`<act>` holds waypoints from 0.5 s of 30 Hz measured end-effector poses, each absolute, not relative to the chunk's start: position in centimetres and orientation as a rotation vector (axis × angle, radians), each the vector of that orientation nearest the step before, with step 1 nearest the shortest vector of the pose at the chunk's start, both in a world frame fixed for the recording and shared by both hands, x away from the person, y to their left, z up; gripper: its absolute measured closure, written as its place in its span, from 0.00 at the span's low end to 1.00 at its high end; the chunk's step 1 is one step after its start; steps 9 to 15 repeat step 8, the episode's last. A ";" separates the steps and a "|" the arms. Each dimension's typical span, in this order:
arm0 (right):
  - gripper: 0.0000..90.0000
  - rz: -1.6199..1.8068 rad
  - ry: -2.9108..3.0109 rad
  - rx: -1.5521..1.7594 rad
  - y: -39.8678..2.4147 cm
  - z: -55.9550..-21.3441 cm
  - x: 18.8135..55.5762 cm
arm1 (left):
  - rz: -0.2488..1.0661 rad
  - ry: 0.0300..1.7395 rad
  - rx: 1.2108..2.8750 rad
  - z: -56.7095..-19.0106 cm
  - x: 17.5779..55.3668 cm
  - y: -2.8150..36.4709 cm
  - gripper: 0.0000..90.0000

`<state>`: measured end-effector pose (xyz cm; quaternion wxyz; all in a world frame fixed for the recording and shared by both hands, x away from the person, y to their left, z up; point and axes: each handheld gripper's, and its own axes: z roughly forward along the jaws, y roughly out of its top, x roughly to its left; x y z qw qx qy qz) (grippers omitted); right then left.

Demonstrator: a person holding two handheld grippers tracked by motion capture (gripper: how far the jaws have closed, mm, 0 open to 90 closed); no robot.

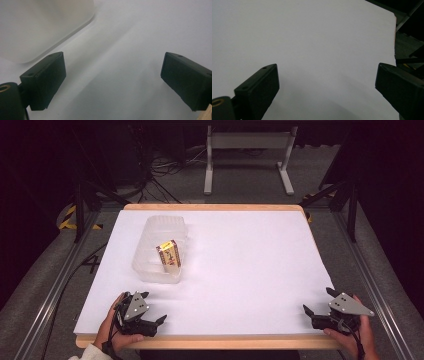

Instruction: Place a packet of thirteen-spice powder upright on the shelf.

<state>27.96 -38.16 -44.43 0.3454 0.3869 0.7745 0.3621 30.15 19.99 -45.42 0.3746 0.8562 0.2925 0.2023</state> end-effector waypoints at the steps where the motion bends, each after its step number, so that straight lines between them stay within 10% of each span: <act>1: 0.06 0.939 2.011 1.007 -38.2 -44.5 28.0 | 0.519 0.748 2.191 -45.4 30.2 20.0 0.07; 15: 0.05 0.944 2.021 1.016 -38.1 -44.5 28.2 | 0.512 0.755 2.189 -45.4 30.5 19.8 0.07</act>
